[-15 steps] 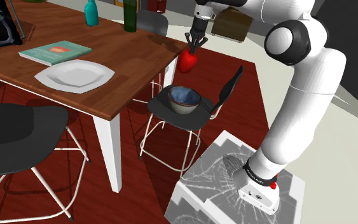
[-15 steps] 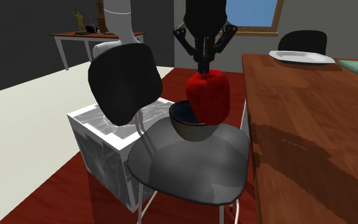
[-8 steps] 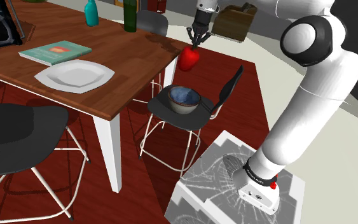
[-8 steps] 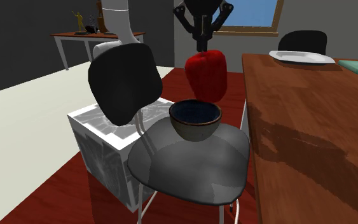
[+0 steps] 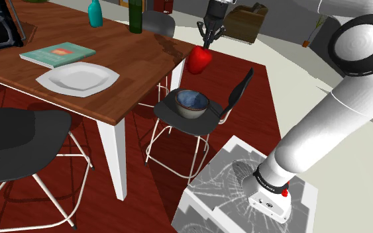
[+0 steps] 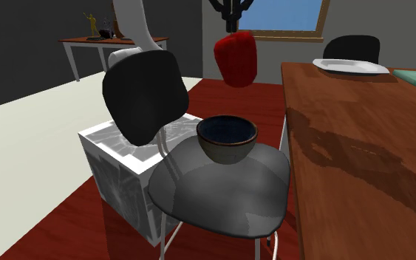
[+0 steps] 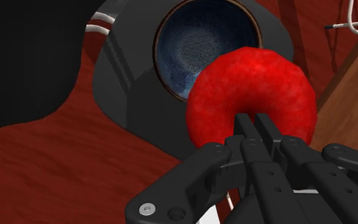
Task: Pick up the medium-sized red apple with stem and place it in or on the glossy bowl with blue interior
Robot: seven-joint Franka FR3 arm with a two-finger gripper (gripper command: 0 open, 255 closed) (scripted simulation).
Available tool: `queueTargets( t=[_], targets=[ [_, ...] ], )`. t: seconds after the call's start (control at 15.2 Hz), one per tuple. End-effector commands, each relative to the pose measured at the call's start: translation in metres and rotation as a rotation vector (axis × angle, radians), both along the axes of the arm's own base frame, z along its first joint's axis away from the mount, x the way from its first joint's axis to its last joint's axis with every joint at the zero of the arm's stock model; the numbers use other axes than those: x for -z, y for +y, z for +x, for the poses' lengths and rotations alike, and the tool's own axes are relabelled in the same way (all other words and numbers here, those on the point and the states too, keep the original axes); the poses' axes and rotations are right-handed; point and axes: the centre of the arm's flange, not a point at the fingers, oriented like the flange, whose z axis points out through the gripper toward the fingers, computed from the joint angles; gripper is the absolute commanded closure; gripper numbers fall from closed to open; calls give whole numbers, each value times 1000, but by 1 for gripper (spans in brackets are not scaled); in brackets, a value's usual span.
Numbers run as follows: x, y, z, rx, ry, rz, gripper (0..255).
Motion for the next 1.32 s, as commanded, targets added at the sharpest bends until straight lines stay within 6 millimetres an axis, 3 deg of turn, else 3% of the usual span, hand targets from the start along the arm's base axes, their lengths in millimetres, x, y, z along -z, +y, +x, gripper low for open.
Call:
queueTargets(
  t=[0.0,1.25],
  targets=[
    [-11,16,-11,1,0,0,255],
    [89,16,-11,1,0,0,255]
  ],
)
